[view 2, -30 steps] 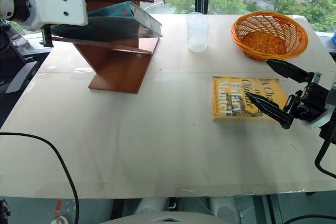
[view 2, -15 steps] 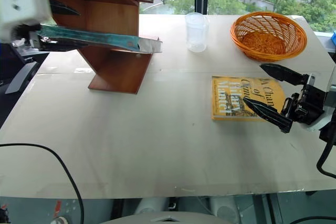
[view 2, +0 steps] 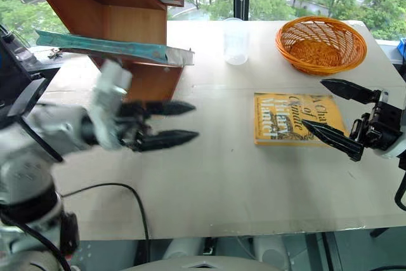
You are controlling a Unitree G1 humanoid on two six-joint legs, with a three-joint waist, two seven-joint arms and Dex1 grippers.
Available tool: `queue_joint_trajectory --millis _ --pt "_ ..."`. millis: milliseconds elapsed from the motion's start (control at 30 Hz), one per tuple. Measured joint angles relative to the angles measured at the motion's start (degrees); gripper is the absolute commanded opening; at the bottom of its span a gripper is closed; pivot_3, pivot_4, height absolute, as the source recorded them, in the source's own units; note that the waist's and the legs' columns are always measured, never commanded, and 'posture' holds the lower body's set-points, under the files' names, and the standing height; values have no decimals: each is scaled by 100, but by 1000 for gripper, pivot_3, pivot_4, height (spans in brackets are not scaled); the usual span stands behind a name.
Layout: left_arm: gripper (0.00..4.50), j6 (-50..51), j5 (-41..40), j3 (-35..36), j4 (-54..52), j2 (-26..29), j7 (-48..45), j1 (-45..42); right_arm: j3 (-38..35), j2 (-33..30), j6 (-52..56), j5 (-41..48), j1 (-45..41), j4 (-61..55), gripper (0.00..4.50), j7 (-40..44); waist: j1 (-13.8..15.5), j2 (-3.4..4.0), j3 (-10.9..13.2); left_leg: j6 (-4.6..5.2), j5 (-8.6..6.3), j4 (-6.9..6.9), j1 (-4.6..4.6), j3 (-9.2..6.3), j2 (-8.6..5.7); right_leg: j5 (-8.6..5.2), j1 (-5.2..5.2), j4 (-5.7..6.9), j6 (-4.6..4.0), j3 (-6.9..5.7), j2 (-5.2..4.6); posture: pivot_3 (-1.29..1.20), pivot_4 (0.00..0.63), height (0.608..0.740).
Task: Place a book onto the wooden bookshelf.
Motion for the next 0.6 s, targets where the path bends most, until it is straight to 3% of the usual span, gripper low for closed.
queue_joint_trajectory --millis 67,200,367,600 --pt "3543 -723 476 -367 150 -522 380 502 -86 1 15 -3 126 -59 4500 -14 54 33 -20 6 -3 -3 20 8 -9 -1 27 -11 1 5 -11 0 150 740" --pt "3543 -1986 1671 -1132 1137 -396 378 1206 -135 3 -74 -518 763 -95 4500 -16 151 26 -17 18 -11 -7 15 2 -7 -1 20 -12 -2 -3 -8 0 150 740" --pt "3543 -3339 2376 -990 2081 420 -250 1928 -431 -33 -506 -2031 2385 445 4500 234 156 32 -20 17 -12 -23 8 4 -5 -3 19 -37 -4 -1 -12 0 150 740" --pt "3543 -3881 2430 -653 2338 830 -799 2535 -1101 78 -793 -2436 3022 793 4500 482 136 37 -22 32 -21 -36 16 4 3 -4 19 -37 -7 -2 -18 0 150 740"
